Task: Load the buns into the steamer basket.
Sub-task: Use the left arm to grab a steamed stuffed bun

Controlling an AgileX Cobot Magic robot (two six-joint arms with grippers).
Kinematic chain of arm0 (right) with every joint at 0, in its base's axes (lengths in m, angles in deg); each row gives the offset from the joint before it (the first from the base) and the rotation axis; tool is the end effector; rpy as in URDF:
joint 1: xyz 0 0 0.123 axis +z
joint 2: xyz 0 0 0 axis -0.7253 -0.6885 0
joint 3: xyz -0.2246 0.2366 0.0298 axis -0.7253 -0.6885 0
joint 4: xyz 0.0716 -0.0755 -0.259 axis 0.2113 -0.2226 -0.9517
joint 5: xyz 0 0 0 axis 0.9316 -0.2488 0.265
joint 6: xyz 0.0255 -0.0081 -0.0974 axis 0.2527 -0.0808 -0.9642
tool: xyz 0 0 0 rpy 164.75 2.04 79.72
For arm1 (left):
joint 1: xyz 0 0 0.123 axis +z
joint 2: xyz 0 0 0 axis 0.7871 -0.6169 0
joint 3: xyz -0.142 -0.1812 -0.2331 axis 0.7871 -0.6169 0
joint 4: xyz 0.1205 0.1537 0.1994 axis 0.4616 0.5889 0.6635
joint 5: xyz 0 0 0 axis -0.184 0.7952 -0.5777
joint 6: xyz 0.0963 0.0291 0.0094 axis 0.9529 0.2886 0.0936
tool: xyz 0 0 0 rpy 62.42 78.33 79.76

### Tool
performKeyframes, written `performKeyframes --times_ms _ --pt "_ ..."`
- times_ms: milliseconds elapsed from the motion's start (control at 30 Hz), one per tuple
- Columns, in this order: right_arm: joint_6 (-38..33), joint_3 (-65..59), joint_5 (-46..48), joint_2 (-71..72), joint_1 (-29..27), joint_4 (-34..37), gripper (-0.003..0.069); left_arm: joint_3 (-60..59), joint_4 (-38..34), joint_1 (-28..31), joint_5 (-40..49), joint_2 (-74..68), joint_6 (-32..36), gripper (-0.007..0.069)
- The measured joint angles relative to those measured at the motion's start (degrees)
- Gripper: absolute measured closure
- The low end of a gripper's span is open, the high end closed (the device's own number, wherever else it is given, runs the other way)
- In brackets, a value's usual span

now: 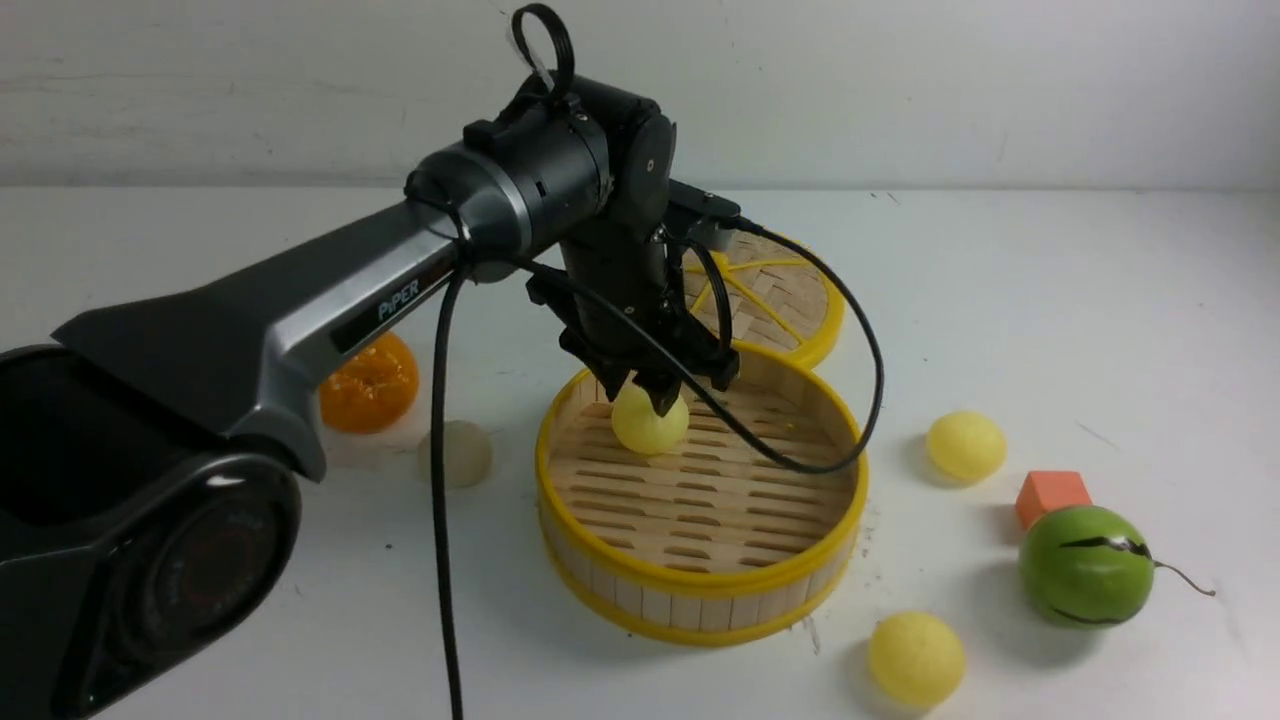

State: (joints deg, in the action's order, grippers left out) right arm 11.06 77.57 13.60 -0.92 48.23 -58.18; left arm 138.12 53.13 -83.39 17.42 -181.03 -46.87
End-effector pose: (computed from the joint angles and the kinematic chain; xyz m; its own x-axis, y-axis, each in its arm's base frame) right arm 0.0465 0.0023 0.1689 -0.3044 0.1202 -0.9449 -0.0005 0.9920 0.1263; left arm 0.4740 -0.2854 0.2724 -0.7817 0.4799 -0.3982 0.5087 0.8601 0.0380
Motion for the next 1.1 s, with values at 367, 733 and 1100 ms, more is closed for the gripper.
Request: performKeyframes --times_ms 367,733,1100 --pt "0.0 0.0 0.0 0.0 0.0 0.1 0.0418 -12.6 5.6 2.7 5.5 19.7 -2.9 0.0505" --pt "0.0 0.0 0.0 0.0 0.0 0.1 0.0418 -26.6 5.1 11.2 -2.9 15.2 -3.1 0.0507" --pt "0.0 0.0 0.0 0.0 0.0 0.0 0.0418 -26.7 2.9 11.6 -9.6 11.4 -3.1 0.0313"
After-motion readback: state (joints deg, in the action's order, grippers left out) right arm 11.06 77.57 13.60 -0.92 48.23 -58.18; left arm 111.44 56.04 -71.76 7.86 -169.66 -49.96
